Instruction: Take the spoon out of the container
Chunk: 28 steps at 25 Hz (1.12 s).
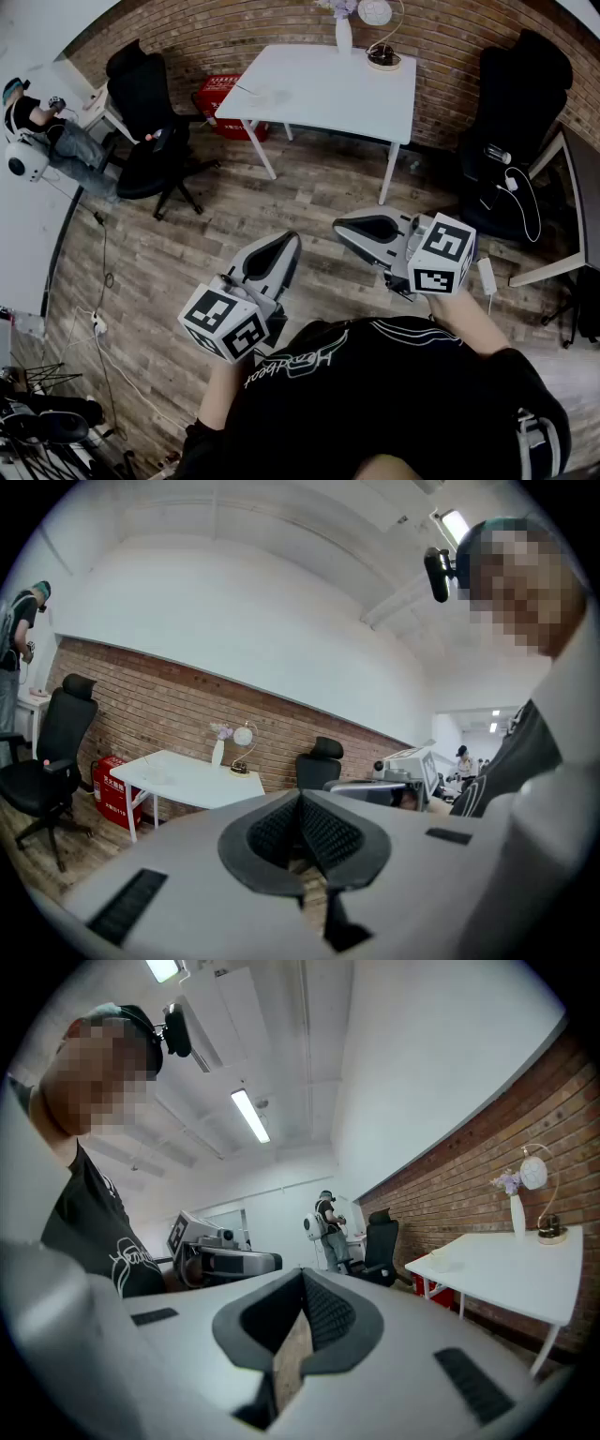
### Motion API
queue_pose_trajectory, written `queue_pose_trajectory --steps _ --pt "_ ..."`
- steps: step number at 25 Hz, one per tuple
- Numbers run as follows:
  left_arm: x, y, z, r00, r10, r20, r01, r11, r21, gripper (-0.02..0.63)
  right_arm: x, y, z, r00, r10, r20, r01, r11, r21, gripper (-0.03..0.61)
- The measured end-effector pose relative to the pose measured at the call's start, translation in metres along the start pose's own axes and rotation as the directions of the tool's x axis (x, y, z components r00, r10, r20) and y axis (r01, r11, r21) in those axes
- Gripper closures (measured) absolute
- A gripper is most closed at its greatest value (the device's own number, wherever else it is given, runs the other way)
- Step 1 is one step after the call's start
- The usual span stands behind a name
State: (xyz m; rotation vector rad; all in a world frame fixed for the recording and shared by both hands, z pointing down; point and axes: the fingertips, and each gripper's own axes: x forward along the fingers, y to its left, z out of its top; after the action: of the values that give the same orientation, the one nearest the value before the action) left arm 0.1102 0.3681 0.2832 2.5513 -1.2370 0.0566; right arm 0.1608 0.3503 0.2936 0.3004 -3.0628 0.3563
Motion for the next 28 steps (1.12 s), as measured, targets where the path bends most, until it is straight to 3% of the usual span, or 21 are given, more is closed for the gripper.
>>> queue_pose_trajectory --steps 16,28 --pt "0.012 0.016 -0.002 1.000 0.008 -0.004 -0.008 1.000 -0.018 0.606 0.007 -0.016 -0.005 1.000 0.025 0.014 -0.025 0.999 0.023 0.581" --pt "0.046 0.101 0.018 0.999 0.027 0.019 -0.026 0.999 -0.046 0.606 0.062 -0.092 0.006 1.000 -0.007 -0.001 0.007 1.000 0.025 0.581"
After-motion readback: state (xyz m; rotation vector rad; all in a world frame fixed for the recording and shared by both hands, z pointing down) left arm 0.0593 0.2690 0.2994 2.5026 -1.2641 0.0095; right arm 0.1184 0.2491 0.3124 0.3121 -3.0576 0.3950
